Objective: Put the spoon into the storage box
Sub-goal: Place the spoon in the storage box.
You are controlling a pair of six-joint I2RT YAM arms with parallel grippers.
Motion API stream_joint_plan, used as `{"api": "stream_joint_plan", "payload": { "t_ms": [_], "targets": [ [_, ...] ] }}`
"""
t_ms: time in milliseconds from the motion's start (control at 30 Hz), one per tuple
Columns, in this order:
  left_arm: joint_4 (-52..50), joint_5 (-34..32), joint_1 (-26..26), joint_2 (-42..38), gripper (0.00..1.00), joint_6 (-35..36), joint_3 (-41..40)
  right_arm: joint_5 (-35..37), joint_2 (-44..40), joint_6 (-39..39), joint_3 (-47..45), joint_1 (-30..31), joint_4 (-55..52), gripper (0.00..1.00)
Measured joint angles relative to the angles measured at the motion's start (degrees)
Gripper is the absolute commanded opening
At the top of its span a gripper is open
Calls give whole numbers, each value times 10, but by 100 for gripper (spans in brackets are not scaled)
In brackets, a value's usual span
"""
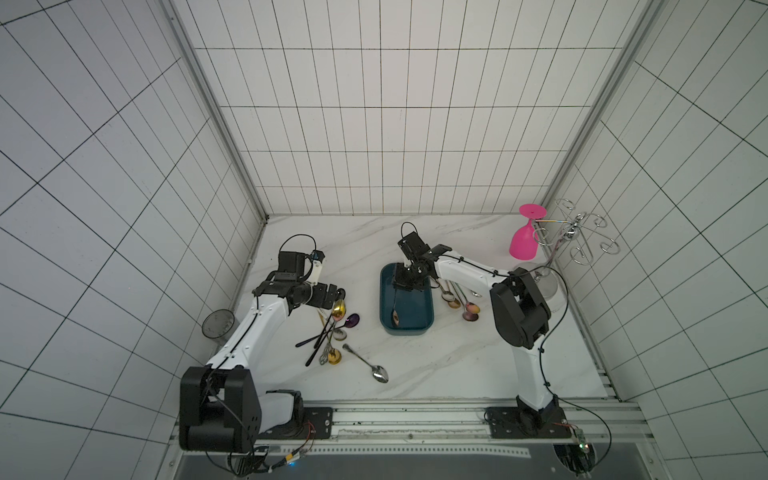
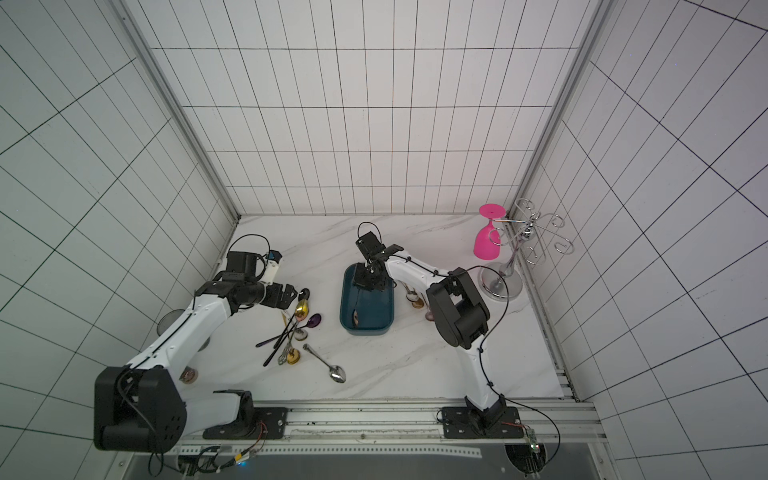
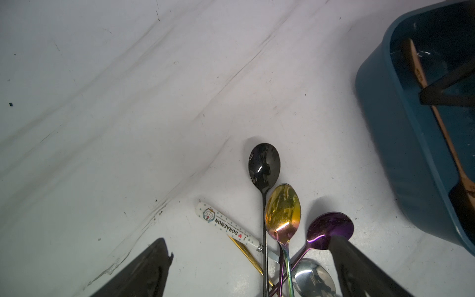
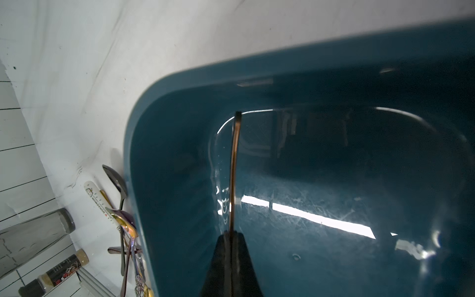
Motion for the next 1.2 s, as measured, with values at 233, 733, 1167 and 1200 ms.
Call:
{"api": "stream_joint_plan", "payload": {
  "t_ms": [233,733,1167,1200],
  "targets": [
    [1,0,0,0,99,0,0,-1,33,-21,14,2,1,5],
    [-13,-3,0,-3,96,23,0,28,-3,-72,28,3,-34,26],
    [-85,-29,-31,-17,86,70,-16,134,-181,-142,-18,-5,-66,40],
    [-87,-30,-33,-16,86,73,-20,141,-190,-147,-26,-7,-68,41]
  ]
}}
